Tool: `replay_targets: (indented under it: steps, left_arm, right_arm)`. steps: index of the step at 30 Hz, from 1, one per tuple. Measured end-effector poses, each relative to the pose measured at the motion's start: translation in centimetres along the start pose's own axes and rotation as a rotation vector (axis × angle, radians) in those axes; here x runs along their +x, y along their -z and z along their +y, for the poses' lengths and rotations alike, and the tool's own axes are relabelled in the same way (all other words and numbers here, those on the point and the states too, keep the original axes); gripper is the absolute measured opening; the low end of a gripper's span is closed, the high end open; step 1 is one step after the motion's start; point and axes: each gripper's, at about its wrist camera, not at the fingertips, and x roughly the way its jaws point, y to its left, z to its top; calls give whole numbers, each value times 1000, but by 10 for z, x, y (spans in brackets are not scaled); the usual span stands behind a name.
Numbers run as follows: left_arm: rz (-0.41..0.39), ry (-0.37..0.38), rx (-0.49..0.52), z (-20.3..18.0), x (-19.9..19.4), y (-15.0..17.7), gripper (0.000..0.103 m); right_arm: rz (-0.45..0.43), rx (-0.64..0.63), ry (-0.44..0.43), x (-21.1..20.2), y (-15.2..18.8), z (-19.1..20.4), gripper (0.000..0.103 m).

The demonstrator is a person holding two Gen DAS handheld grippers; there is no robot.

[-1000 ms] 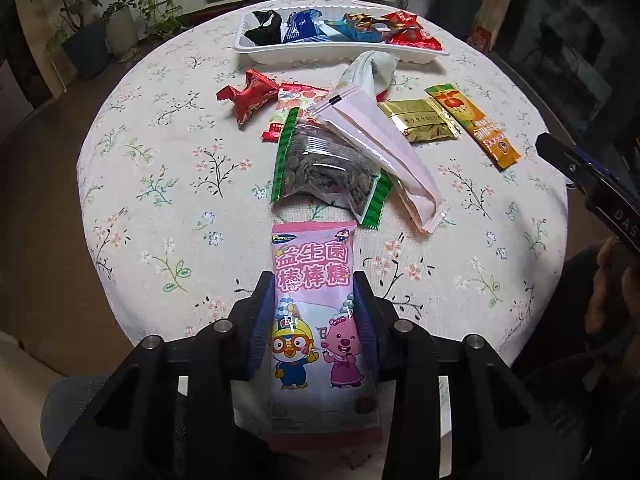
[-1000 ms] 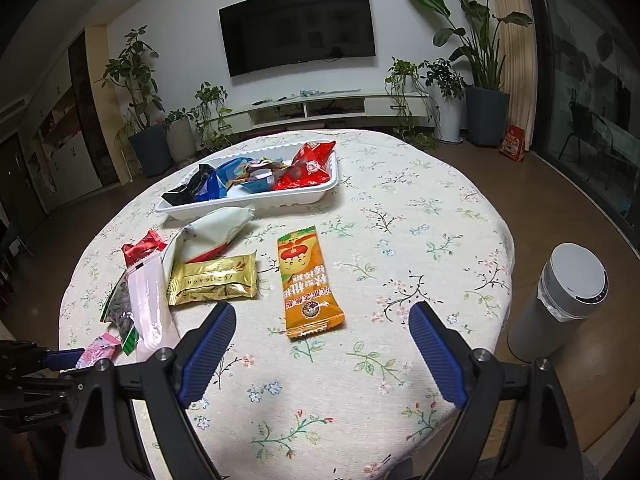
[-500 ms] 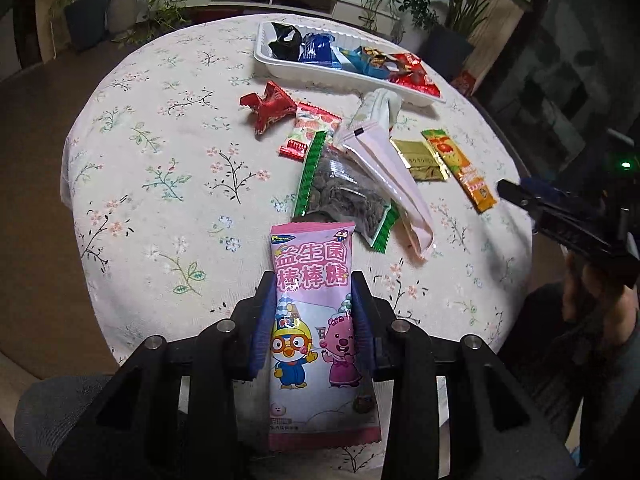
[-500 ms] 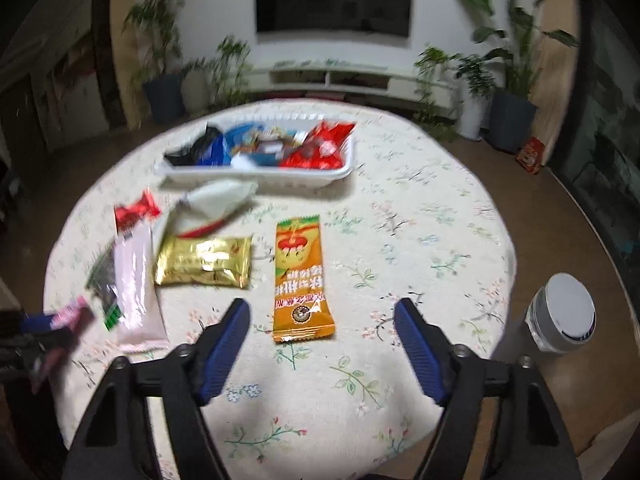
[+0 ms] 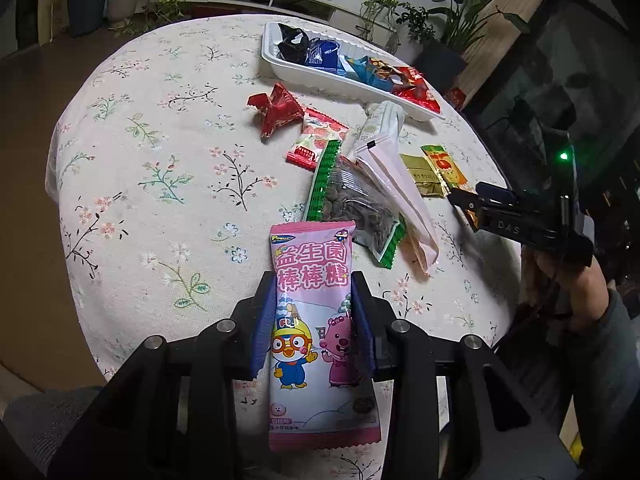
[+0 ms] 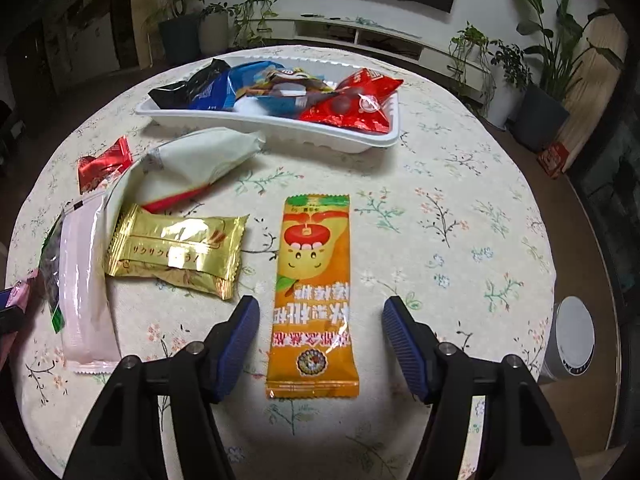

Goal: Organize snacks
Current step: 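Grasp the orange apple-face snack bar with the right tool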

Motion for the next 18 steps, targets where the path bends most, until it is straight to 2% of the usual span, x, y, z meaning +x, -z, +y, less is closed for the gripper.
replay_targets:
  steps: [4,9,16,18]
  left_arm:
    - [-3,5,-2,3,2,0,33]
    - [-8,9,-7,4,3,0,33]
    - [-21,11,8,1,-1,2,33]
    - [-24,12,12,-1,-1,2,33]
  right_arm:
    - [-4,-9,1,5,-8,0,66]
    - [13,4,-54,4,-9,1,44]
    - [41,18,-82,3,-11,1,34]
    - [43,35,-91,3,-11,-2,26]
